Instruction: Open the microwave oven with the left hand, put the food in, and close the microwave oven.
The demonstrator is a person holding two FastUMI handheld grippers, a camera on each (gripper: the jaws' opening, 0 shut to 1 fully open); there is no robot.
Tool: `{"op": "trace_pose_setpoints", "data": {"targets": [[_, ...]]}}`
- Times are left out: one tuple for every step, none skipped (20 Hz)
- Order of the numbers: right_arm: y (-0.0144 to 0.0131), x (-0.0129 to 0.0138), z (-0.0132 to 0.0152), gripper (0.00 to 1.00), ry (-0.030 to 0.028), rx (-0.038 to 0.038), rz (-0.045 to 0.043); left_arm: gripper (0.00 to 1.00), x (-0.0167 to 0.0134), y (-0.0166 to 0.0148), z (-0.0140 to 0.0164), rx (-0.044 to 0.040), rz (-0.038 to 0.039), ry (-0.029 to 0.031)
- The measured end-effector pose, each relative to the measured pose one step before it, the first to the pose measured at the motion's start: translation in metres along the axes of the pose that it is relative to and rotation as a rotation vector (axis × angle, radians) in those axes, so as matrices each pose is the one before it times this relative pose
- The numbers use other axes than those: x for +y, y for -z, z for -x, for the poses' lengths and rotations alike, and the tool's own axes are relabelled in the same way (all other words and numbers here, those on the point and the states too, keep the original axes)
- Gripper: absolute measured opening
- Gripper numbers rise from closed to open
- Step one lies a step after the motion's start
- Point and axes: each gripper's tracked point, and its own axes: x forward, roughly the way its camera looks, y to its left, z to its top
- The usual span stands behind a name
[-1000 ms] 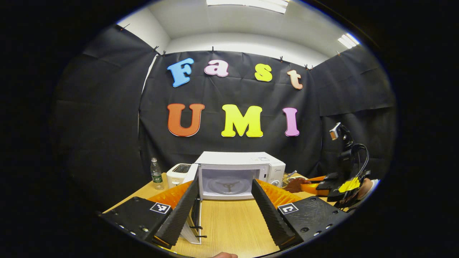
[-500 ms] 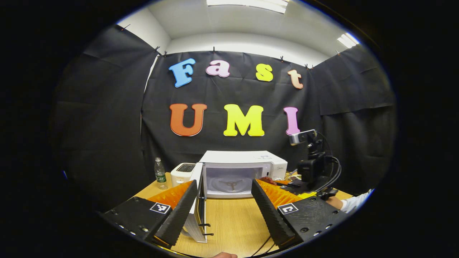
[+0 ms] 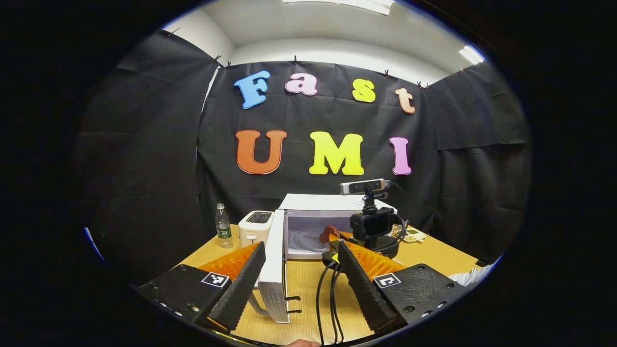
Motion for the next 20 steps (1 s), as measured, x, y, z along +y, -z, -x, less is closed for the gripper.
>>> {"op": "trace_pose_setpoints", "data": {"targets": [[0.00334,0.00438,-0.00998,0.13,-0.00286,0.01070,-0.01343,0.93,0.00293,0.00091,-0.00287,0.00564,0.00358,0.00092],[0.00290,0.00225,-0.00989,0.13,-0.00324,0.01365,-0.01803,0.93,-0.00002,0.00245,-0.00186,0.00744,0.01381,0.01103],[0.00261,0.00070,-0.00870,0.13,-0.00183,0.01161,-0.01599,0.93,-0.00205,0.00241,-0.00183,0.00826,0.01639,0.01882],[0.00150,-0.00128,-0.00916,0.13,0.00185,0.00729,-0.01691,0.93,-0.00112,0.00272,-0.00063,0.00542,0.01692,0.01602],[-0.00028,-0.00279,-0.00689,0.13,0.00819,-0.00092,-0.01491,0.93,0.00311,0.00183,-0.00047,0.00387,0.00883,0.00012],[-0.00138,-0.00352,-0.00809,0.13,0.00818,-0.00565,-0.02290,0.93,0.00456,-0.00079,-0.00193,0.00175,0.00201,-0.00869],[0.00107,-0.00229,-0.00640,0.13,0.00038,-0.00019,-0.04123,0.93,0.00473,0.00006,-0.00382,-0.00040,0.00125,-0.01058],[-0.00021,0.00038,-0.00676,0.13,-0.01590,0.00135,-0.06546,0.93,0.00235,0.00108,-0.00314,0.00530,0.00451,-0.00621],[0.00245,0.00225,-0.00559,0.12,-0.02480,0.00828,-0.07158,0.93,0.00035,0.00294,-0.00217,0.00789,0.00498,0.00101],[0.00154,-0.00123,-0.00486,0.13,-0.01299,0.00990,-0.07703,0.93,0.00010,0.00368,-0.00120,0.01182,-0.00011,0.00357],[0.00192,-0.00391,-0.00476,0.13,-0.00049,0.00803,-0.06439,0.93,0.00195,0.00127,-0.00100,0.00597,-0.00089,-0.00454],[0.00066,-0.00514,-0.00373,0.13,0.00838,-0.00219,-0.05156,0.93,0.00327,0.00025,0.00038,0.00220,-0.00353,-0.01076],[0.00064,-0.00324,-0.00197,0.13,0.00848,-0.01110,-0.04715,0.93,0.00312,-0.00107,0.00007,-0.00052,-0.00313,-0.01000],[0.00005,-0.00309,-0.00075,0.13,0.01205,-0.01287,-0.05415,0.93,0.00113,-0.00100,-0.00105,-0.00391,0.00071,-0.00319],[0.00116,-0.00138,-0.00027,0.13,0.00907,-0.01361,-0.06258,0.93,-0.00103,-0.00044,0.00009,-0.00233,0.00294,0.00248],[-0.00051,-0.00145,-0.00040,0.13,0.00862,-0.01485,-0.06475,0.93,-0.00290,-0.00179,-0.00006,-0.00219,0.00205,0.00620],[-0.00130,0.00146,-0.00158,0.13,0.00764,-0.01830,-0.04922,0.93,-0.00116,-0.00085,0.00092,-0.00031,-0.00170,0.00433],[-0.00160,0.00111,-0.00268,0.13,0.00433,-0.01753,-0.04306,0.93,-0.00022,-0.00236,0.00022,-0.00521,-0.00270,-0.00115],[-0.00201,0.00282,-0.00271,0.13,0.00074,-0.01724,-0.05024,0.93,0.00024,-0.00249,0.00037,-0.00322,-0.00080,-0.00170],[-0.00310,-0.00033,-0.00452,0.13,0.00773,-0.00966,-0.04895,0.93,-0.00046,-0.00049,-0.00002,-0.00275,-0.00016,0.00268]]}}
